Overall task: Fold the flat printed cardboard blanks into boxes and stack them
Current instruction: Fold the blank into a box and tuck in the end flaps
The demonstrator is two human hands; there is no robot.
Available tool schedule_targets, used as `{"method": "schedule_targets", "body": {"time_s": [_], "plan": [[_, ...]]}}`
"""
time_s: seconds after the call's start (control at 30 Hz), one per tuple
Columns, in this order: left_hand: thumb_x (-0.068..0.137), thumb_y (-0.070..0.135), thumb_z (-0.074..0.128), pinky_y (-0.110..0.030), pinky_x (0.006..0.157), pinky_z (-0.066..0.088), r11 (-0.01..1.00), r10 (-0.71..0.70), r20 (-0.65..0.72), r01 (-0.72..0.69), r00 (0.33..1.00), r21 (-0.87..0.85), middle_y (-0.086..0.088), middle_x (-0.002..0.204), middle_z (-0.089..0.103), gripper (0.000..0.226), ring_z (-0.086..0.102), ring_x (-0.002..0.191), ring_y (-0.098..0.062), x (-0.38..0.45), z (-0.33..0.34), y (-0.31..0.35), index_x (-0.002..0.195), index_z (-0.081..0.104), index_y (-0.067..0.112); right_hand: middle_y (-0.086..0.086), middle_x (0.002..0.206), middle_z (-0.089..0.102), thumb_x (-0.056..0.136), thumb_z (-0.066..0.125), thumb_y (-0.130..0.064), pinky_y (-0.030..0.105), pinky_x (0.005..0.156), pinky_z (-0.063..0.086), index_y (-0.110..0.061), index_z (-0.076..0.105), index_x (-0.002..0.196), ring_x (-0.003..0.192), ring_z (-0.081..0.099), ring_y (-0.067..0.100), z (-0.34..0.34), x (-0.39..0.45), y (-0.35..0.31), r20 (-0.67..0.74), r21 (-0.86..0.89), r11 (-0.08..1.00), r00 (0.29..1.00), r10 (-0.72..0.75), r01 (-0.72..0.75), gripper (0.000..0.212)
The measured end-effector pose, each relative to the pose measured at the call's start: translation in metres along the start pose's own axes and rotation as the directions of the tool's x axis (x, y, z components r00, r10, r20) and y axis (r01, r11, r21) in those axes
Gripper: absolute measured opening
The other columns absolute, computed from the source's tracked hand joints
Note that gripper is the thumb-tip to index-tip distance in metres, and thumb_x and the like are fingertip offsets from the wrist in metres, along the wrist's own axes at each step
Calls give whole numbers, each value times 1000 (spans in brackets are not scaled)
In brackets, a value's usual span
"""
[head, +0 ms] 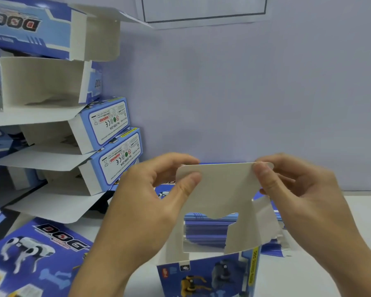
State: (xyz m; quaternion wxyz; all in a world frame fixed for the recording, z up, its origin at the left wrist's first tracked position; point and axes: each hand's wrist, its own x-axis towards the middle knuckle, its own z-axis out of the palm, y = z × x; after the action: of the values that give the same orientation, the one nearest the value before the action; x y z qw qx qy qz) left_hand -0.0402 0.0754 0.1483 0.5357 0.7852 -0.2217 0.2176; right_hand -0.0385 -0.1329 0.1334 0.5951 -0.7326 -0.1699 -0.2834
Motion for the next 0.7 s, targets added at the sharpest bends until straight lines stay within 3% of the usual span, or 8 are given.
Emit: {"method": "schedule_targets", "body": {"time_s": [0.13, 0.3, 0.43, 0.53, 0.63, 0.7], "plan": [[75, 48, 59, -14, 67, 53, 995, 21, -58, -27, 998, -101, 14, 77, 75, 26, 70, 76, 0, 1, 3, 7, 84, 76, 31, 4, 72, 67, 81, 62, -45, 13, 64, 48, -14, 65, 77, 66, 63, 14, 0, 0, -2, -1, 16, 1000, 1000, 21, -21, 32], [70, 58, 57, -43, 84, 59, 979, -94, -22, 88, 995, -183, 6, 80, 76, 33, 71, 81, -14, 1, 11, 5, 88, 74, 37, 2, 72, 65, 84, 63, -45, 19, 61, 45, -12, 66, 82, 65, 60, 10, 1, -1, 0, 0, 75, 995, 998, 70, -70, 33], [74, 60, 50, -28, 72, 56, 991, -69, -48, 63, 996, -121, 11, 78, 74, 34, 68, 78, -8, 4, 13, 4, 92, 70, 40, -3, 78, 73, 77, 63, -44, 14, 56, 47, -21, 71, 86, 65, 63, 8, 7, -3, 2, -26, 142, 985, 994, 104, -100, 26], [77, 57, 52, -31, 70, 54, 996, -64, 25, 66, 998, -55, 11, 81, 73, 28, 67, 79, -11, 3, 12, 5, 94, 67, 41, -2, 80, 75, 75, 66, -37, 13, 51, 46, -26, 72, 86, 63, 66, 7, 9, -4, 3, -56, 173, 981, 994, 99, -88, 17], [90, 34, 64, -36, 70, 53, 1000, -14, 41, 13, 999, 13, 15, 83, 74, 11, 68, 76, -14, 1, 9, 5, 97, 65, 42, -4, 76, 76, 73, 68, -33, 13, 49, 47, -30, 74, 82, 59, 67, 8, 10, -5, 0, -127, 198, 980, 990, 60, -34, 11], [93, 23, 70, -32, 67, 56, 999, 36, 23, -36, 999, 5, 17, 81, 75, 19, 71, 72, -11, 0, 5, 7, 96, 67, 42, -4, 75, 76, 70, 70, -34, 15, 49, 48, -32, 75, 81, 57, 67, 10, 10, -5, -3, -157, 219, 976, 987, 36, -1, 12]]}}
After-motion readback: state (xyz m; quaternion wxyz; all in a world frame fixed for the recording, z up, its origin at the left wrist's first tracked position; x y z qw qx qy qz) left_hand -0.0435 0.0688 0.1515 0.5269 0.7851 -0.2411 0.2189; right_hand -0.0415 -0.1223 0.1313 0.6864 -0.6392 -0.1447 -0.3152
